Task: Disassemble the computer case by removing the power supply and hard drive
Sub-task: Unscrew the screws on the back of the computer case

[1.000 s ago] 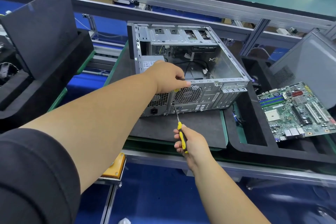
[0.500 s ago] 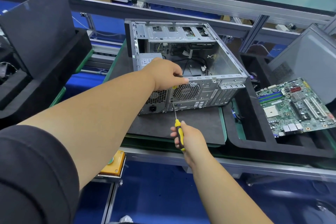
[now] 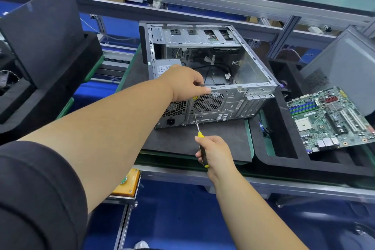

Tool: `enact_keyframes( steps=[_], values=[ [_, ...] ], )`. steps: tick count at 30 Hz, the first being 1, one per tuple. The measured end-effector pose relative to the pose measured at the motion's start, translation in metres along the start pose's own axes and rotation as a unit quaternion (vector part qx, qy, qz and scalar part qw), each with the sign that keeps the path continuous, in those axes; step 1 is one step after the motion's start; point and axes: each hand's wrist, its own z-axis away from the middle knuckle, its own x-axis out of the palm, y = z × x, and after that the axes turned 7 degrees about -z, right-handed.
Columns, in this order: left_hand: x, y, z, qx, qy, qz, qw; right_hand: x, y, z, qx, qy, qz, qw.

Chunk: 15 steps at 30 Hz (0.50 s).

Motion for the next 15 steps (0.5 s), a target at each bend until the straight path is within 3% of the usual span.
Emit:
enact_keyframes(
  steps=[4, 15],
  values=[
    [0.0006, -0.001, 0.0003, -0.003, -0.002, 0.001, 1.0, 0.0012, 0.0026, 0.0009, 0.041, 0.007, -0.014, 0.999],
    [0.0019, -0.0012, -0.0015, 0.005, 0.01, -0.005, 1.0, 0.0016, 0.0042, -0.0003, 0.046, 0.012, -0.005, 0.999]
  ],
)
